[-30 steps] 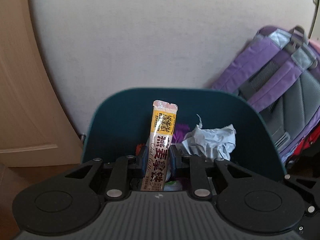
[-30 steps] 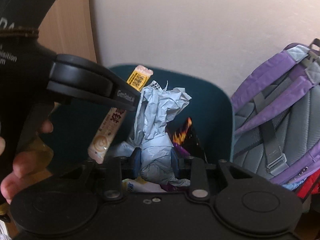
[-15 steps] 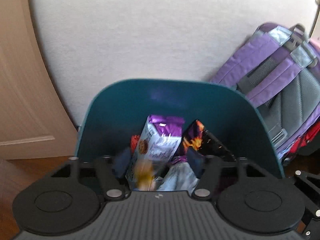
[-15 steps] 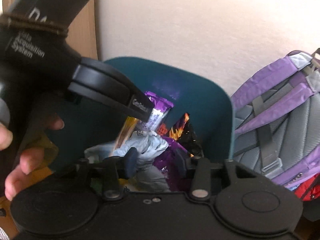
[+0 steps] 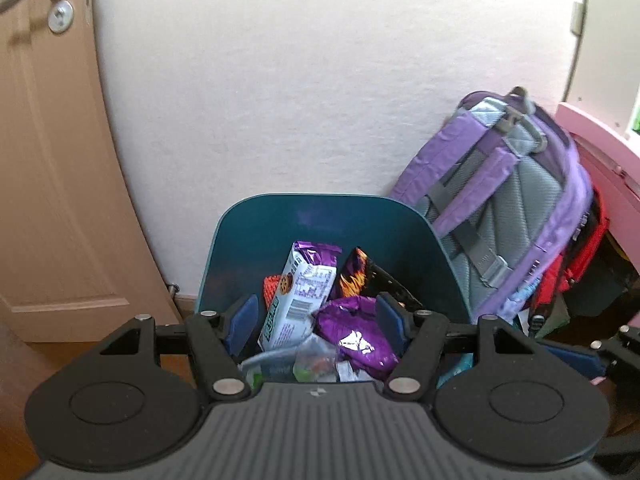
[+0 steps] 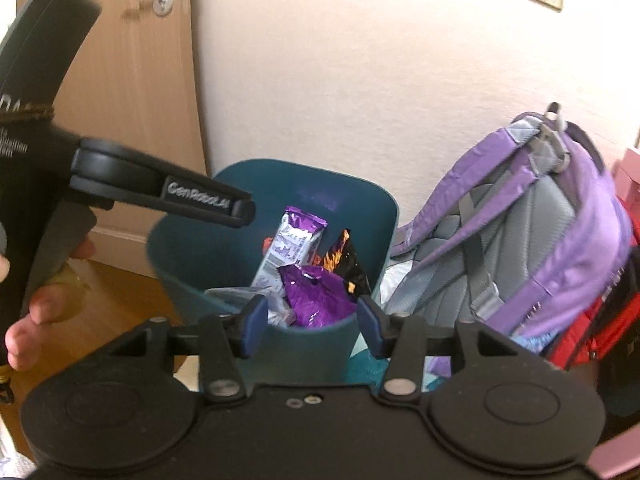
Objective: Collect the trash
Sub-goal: 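Open the left gripper over the teal bin while the right gripper releases the paper in, then withdraw both tools from the bin and lower them toward the floor trash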
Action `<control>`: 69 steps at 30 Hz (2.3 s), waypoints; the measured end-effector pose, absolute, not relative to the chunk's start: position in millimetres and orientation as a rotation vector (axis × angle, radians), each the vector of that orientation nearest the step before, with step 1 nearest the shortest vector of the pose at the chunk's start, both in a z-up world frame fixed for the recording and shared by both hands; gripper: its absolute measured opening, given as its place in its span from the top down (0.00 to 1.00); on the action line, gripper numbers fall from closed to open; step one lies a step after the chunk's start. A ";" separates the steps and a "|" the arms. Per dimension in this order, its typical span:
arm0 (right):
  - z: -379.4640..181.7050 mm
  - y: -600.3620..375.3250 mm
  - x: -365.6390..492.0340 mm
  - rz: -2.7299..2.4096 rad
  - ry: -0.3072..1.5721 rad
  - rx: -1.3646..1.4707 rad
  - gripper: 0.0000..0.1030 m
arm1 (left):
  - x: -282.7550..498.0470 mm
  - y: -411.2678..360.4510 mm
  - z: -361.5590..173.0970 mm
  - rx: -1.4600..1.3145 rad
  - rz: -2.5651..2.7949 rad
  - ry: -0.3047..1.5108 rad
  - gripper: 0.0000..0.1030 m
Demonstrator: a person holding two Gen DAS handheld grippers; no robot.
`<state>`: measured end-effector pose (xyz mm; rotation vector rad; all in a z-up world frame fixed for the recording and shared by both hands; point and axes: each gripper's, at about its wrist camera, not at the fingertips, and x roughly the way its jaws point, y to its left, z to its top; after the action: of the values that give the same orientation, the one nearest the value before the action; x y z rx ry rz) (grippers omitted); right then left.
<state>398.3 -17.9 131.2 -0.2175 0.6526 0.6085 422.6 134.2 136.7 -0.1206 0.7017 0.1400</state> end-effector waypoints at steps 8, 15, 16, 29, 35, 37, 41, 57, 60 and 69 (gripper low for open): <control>144.4 -58.3 341.1 0.609 0.624 -0.180 0.47 | 357.5 105.6 147.4 -0.086 0.103 0.671 0.37; 130.6 -97.4 300.1 0.617 0.628 -0.126 0.36 | 307.2 77.5 132.6 -0.020 0.058 0.653 0.28; 126.4 -103.0 296.1 0.616 0.633 -0.114 0.36 | 300.8 74.0 129.0 -0.017 0.053 0.653 0.27; 1.1 -160.2 285.4 0.527 0.790 -0.016 0.10 | 277.8 31.6 19.0 -0.018 -0.051 0.760 0.22; -82.5 -175.1 299.2 0.487 0.886 0.008 0.05 | 296.3 14.5 -63.2 -0.032 -0.079 0.858 0.21; -112.2 -178.7 306.6 0.464 0.923 0.021 0.05 | 303.8 9.6 -91.1 -0.038 -0.076 0.891 0.21; -167.0 -182.1 321.1 0.417 0.968 0.022 0.05 | 319.4 -0.4 -144.5 -0.048 -0.080 0.949 0.21; -349.8 -172.2 372.6 0.507 1.169 -0.158 0.08 | 403.5 -55.4 -353.7 -0.022 -0.069 1.164 0.21; -380.9 -174.6 380.1 0.521 1.200 -0.153 0.11 | 418.3 -65.6 -387.8 -0.053 -0.072 1.201 0.21; -465.0 -183.4 406.9 0.512 1.247 -0.115 0.23 | 459.0 -94.0 -460.6 -0.076 -0.108 1.206 0.21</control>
<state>406.9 -183.4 -465.0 -0.1146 1.2474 0.5118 459.0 -94.0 -460.6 -0.0763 1.2057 -0.1083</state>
